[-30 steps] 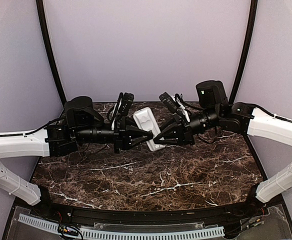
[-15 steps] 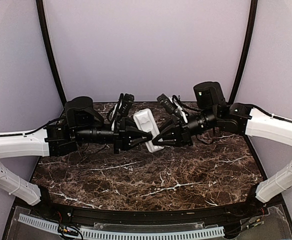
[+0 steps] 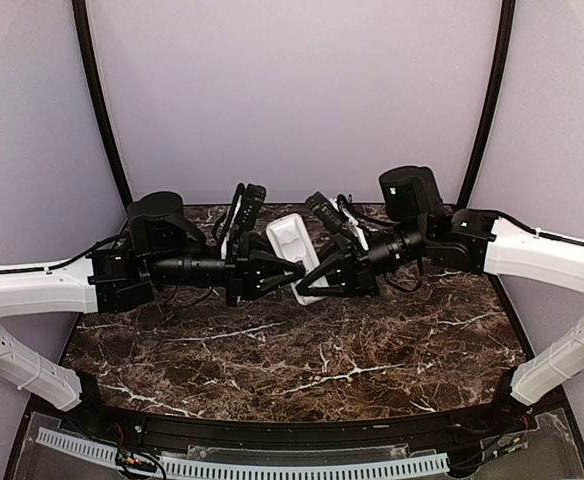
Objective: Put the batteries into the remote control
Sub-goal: Pass from the left arm to the right
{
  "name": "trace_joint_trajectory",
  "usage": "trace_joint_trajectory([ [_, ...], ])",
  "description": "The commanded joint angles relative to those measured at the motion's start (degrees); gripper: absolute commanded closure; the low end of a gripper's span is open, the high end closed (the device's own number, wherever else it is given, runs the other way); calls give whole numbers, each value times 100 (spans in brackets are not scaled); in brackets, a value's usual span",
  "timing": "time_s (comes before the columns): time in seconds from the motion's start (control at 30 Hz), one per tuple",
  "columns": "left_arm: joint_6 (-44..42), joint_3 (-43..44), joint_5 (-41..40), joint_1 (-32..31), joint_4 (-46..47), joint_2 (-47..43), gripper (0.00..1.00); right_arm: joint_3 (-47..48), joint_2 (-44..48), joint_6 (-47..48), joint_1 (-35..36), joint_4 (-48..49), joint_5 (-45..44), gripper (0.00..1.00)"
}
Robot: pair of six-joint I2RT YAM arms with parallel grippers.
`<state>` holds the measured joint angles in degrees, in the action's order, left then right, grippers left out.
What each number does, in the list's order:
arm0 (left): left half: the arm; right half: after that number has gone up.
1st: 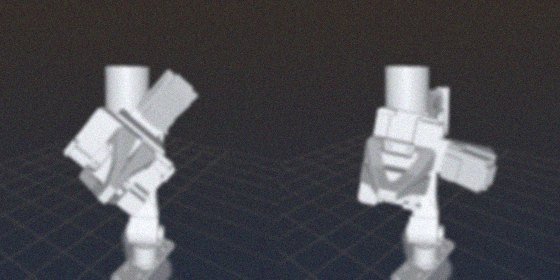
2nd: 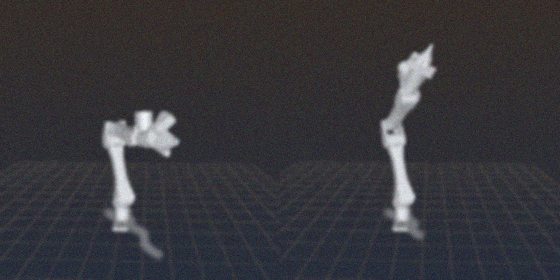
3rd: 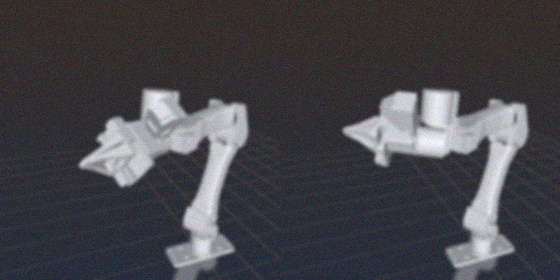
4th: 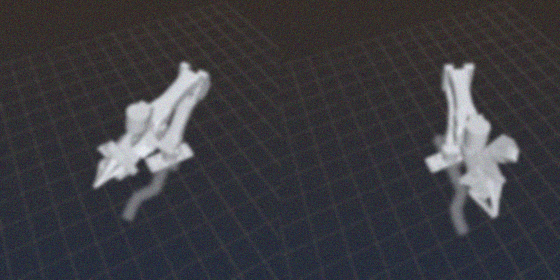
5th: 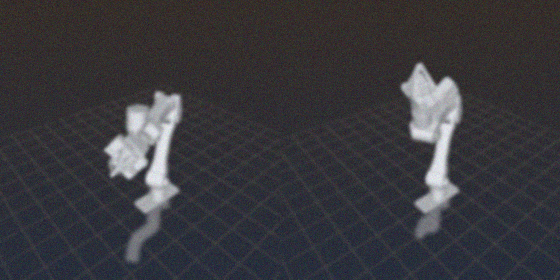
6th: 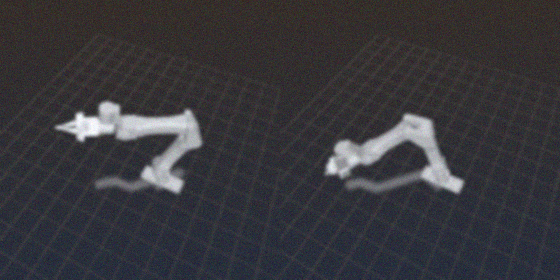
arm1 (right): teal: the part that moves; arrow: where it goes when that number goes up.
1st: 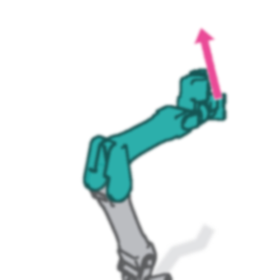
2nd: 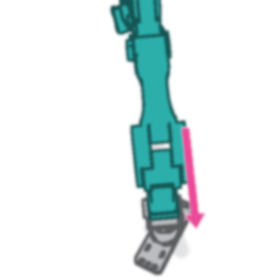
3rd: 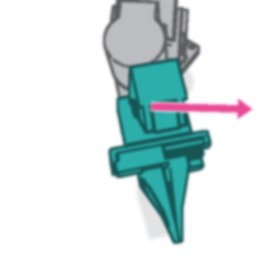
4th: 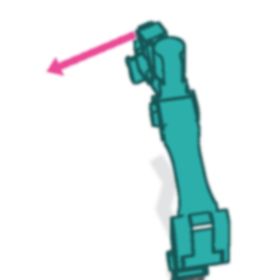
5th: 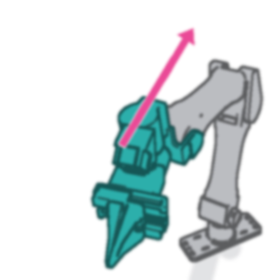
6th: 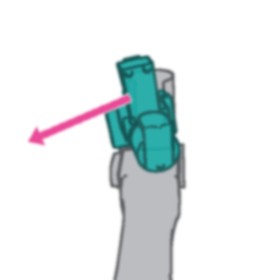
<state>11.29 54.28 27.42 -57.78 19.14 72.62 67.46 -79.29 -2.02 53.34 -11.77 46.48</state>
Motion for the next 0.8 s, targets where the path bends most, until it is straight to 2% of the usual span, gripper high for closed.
trace_joint_trajectory([
  [0.0,-340,-9,-167,-54,237,-41,100,135,-39,-387,61,159,-137,91],
  [0.13,-330,-31,-174,-50,224,-34,100,149,-14,-407,62,114,-106,100],
  [0.23,-319,-32,-240,-52,204,-17,99,170,0,-471,61,54,-255,100],
  [0.27,-320,-21,-269,-50,152,-12,94,180,7,-474,61,-12,-351,100],
  [0.3,-316,-17,-379,-50,125,-16,78,206,12,-482,62,-125,-505,100],
  [0.33,-328,-15,-449,-49,57,-41,69,239,6,-487,56,-273,-689,100],
  [0.37,-342,-19,-615,-49,17,-57,53,275,-6,-479,46,-473,-937,100],
  [0.4,-389,-46,-725,-49,-64,-130,45,296,-8,-475,30,-666,-1198,100],
  [0.43,-416,-70,-1016,-49,-97,-185,33,306,-6,-514,-3,-841,-1573,100],
  [0.5,-500,-176,-1546,-49,-209,-392,22,318,-20,-596,-85,-1227,-2280,100],
  [0.63,-582,-376,-2380,-38,-371,-742,15,346,-104,-673,-157,-2011,-3685,100],
  [0.77,141,-567,-3337,-19,-393,-719,15,350,-192,-1029,-166,-2087,-4564,100],
])
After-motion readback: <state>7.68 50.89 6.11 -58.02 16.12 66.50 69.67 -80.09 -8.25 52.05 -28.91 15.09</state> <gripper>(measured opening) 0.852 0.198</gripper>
